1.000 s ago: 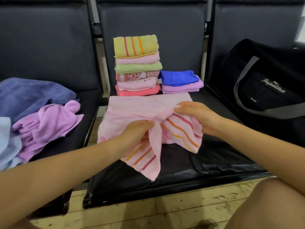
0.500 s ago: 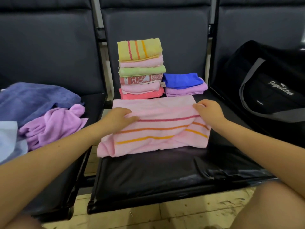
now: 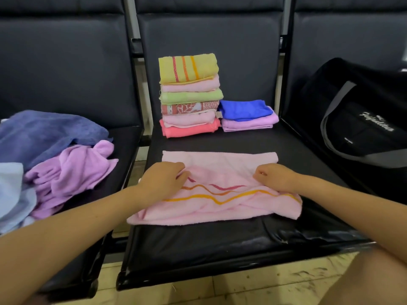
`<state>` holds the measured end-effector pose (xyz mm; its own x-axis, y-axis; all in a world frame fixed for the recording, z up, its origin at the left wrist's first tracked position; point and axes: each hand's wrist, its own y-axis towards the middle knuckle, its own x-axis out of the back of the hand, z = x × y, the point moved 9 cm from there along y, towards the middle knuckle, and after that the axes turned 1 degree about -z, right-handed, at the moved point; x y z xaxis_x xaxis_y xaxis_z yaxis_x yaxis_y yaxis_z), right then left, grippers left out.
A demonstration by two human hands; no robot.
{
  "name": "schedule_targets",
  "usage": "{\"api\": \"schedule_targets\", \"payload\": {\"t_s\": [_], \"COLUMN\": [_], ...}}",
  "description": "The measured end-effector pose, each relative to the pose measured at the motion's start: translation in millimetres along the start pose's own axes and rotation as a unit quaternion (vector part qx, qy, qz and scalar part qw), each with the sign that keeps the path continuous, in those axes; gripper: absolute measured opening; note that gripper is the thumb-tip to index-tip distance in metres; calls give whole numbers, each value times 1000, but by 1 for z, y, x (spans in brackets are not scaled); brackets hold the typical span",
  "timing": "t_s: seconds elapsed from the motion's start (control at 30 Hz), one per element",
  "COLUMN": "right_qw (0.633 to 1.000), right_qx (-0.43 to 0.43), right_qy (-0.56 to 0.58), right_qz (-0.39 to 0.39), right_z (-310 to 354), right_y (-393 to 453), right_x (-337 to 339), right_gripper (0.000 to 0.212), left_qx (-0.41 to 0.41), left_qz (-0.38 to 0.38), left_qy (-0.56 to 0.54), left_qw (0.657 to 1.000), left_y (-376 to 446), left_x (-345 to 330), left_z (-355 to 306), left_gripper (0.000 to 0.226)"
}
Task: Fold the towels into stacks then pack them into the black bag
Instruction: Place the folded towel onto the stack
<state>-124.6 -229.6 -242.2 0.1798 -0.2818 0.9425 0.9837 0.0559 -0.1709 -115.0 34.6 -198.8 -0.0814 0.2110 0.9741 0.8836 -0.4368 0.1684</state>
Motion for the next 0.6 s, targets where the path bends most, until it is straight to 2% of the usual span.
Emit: {"api": "schedule_targets", "payload": {"t_s": [0.13, 0.23, 0.27, 0.37, 0.47, 0.53, 0.6], "right_qw": [995, 991, 990, 981, 975, 973, 972], "right_qx": [15, 20, 18, -8, -30, -40, -49], "right_qy": [90, 129, 136, 190, 218, 226, 229], "right_qz": [31, 39, 40, 28, -13, -25, -22], "right_z": [-2, -6, -9, -26, -37, -39, -38], "right_y": [-16, -30, -34, -37, -34, -31, -27], "right_x": [0, 13, 16, 21, 26, 25, 23], "right_gripper": [34, 17, 15, 28, 33, 35, 37], "left_qx": [11, 52, 76, 148, 216, 225, 214], "left_qz": [61, 73, 64, 36, 12, -10, -38], "left_qy": [-55, -166, -208, -283, -367, -359, -316], "left_qw": [997, 982, 973, 947, 905, 906, 923], "left_y": [-6, -3, -1, 2, 2, 5, 10], "left_x": [-6, 7, 14, 26, 21, 20, 24], "left_z": [0, 7, 12, 30, 49, 57, 61], "left_gripper": [39, 44, 44, 35, 21, 22, 28]}}
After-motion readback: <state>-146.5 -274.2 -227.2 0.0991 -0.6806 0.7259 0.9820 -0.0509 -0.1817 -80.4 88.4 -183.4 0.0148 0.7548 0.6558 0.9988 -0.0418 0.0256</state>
